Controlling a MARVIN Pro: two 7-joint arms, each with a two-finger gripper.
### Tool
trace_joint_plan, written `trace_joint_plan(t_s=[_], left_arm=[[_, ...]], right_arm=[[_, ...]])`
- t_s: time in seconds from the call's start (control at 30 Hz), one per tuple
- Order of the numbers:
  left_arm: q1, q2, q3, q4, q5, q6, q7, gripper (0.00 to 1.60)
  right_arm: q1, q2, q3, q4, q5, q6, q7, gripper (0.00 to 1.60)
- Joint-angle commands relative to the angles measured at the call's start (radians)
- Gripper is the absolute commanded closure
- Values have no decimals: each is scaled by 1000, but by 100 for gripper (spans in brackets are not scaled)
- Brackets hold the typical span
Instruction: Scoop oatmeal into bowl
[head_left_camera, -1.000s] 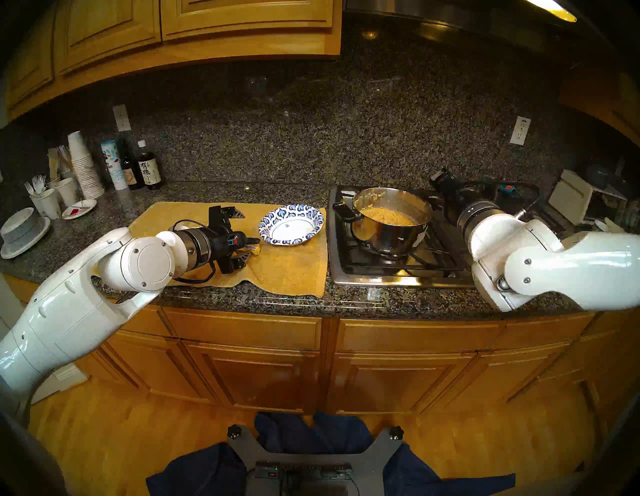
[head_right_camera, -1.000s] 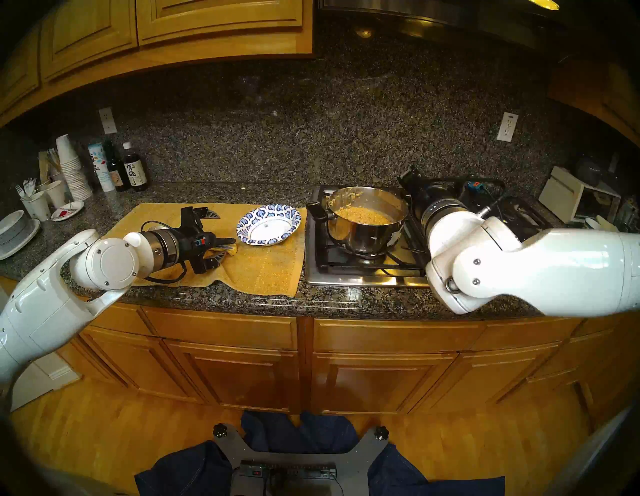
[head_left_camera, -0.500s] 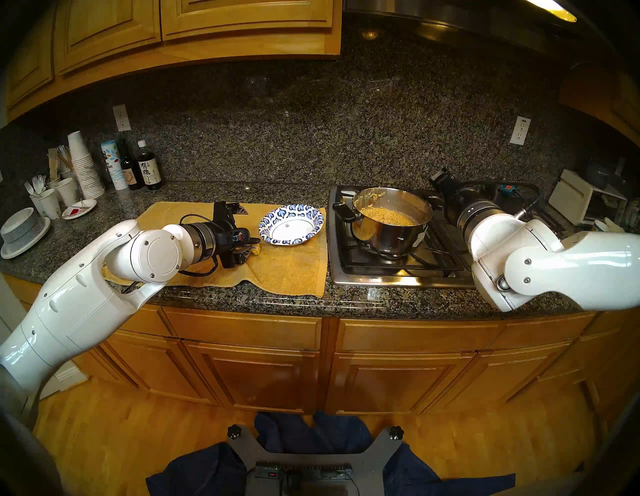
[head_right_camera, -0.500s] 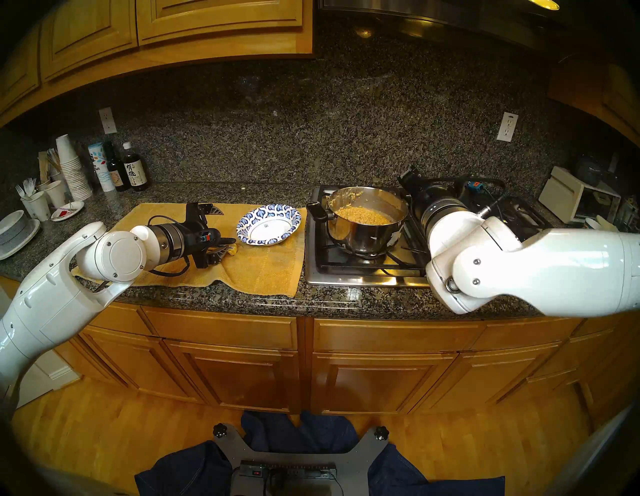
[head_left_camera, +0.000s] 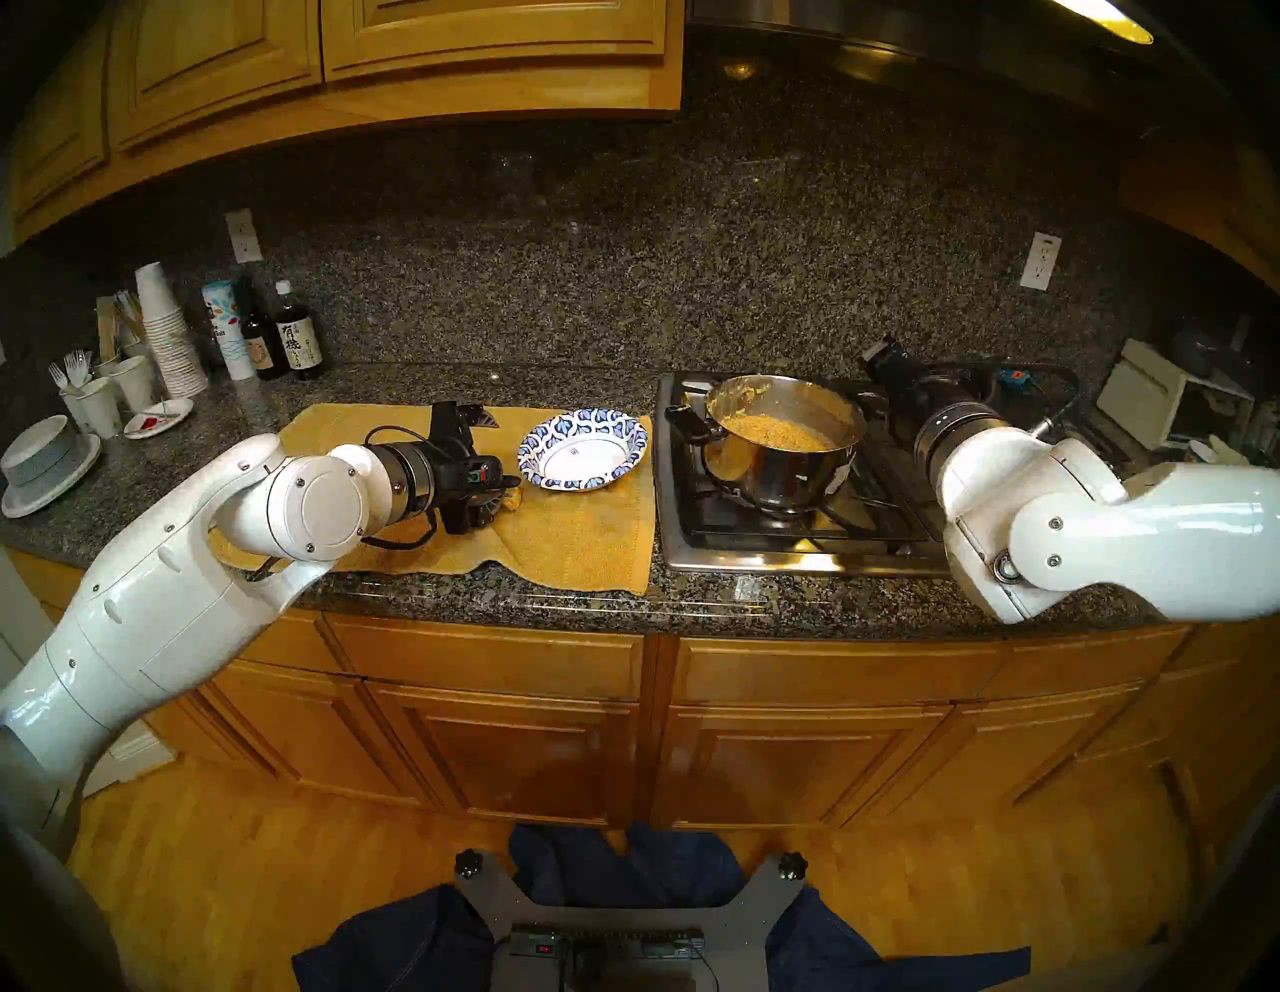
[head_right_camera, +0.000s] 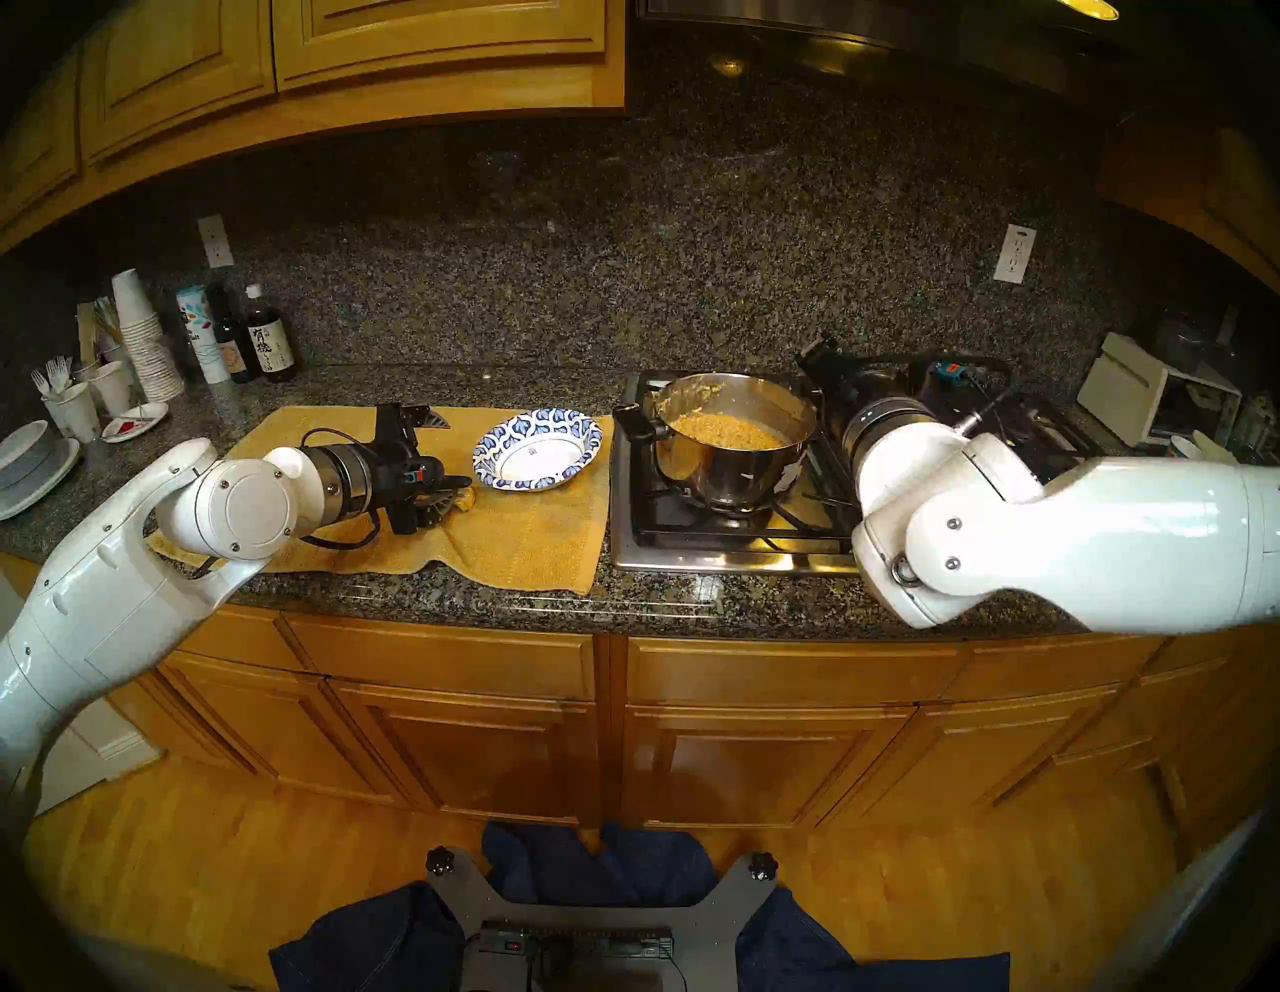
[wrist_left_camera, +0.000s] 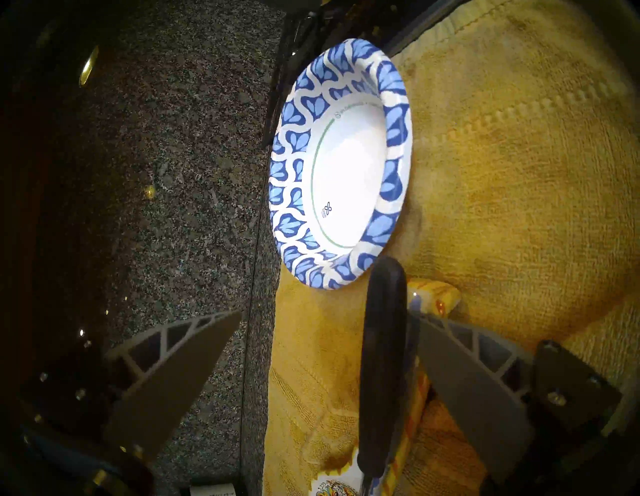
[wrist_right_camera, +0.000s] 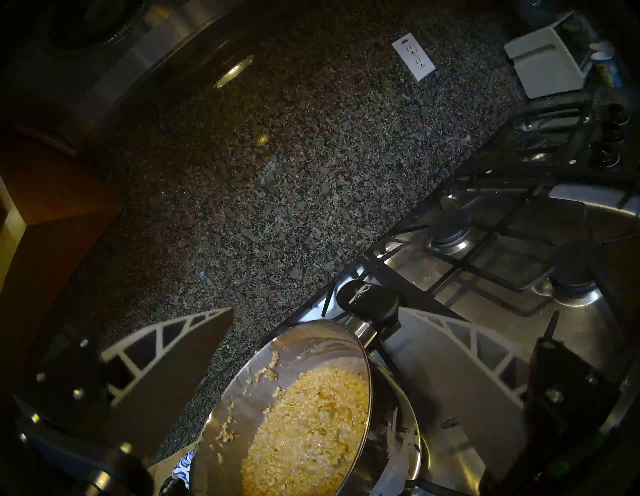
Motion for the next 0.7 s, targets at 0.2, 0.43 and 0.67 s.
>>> trace_joint_plan(t_s=[0.2, 0.43, 0.67], left_arm=[[-46, 1, -8, 22, 39, 1, -4, 0], [-56, -18, -3, 34, 46, -6, -4, 0], [-56, -27, 1, 34, 37, -10, -26, 0]], right_arm=[[32, 0, 20, -1, -17, -3, 6, 0], [33, 0, 19, -1, -17, -3, 6, 0], [34, 0, 18, -1, -17, -3, 6, 0]])
